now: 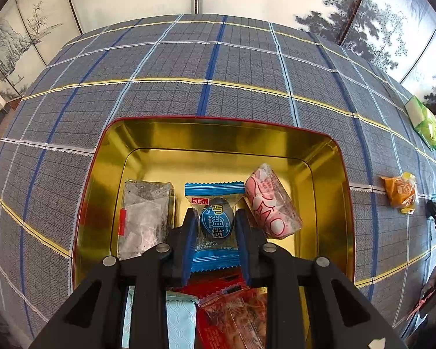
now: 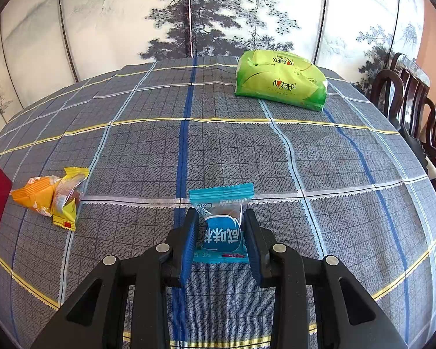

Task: Organize snacks
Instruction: 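Carry the blue wrapped candy into the gold tin with the left tool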

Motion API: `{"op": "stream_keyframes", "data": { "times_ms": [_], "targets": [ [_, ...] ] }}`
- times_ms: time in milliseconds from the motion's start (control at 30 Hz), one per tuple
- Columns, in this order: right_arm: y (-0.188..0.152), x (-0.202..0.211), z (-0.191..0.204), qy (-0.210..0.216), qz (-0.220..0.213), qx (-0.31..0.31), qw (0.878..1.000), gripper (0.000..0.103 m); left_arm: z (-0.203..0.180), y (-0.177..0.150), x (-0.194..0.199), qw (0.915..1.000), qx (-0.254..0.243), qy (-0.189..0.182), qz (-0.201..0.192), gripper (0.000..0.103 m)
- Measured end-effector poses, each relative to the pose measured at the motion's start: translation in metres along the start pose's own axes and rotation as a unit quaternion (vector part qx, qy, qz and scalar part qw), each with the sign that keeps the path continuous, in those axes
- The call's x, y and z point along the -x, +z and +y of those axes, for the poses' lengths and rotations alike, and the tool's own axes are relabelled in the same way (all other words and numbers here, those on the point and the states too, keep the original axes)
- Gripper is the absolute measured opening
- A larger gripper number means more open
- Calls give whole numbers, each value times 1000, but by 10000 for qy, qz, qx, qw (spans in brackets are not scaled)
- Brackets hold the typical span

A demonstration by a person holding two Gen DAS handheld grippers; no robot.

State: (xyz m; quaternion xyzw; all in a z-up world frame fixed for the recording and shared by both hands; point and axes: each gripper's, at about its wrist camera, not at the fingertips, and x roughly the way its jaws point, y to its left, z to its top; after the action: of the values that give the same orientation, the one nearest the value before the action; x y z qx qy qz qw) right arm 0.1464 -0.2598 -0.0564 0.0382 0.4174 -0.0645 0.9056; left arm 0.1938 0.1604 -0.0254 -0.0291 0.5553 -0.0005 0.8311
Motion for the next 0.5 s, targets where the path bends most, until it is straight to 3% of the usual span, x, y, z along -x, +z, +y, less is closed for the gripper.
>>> {"op": "stream_keyframes", "data": {
  "times_ms": [400, 500],
  "targets": [
    [0, 0, 1, -7, 1, 6, 10000, 34, -2, -2, -3, 9999, -91, 73, 40, 27],
    [0, 0, 1, -9, 1, 7, 10000, 34, -2, -2, -1, 9999, -88, 54, 44, 34]
  ]
}}
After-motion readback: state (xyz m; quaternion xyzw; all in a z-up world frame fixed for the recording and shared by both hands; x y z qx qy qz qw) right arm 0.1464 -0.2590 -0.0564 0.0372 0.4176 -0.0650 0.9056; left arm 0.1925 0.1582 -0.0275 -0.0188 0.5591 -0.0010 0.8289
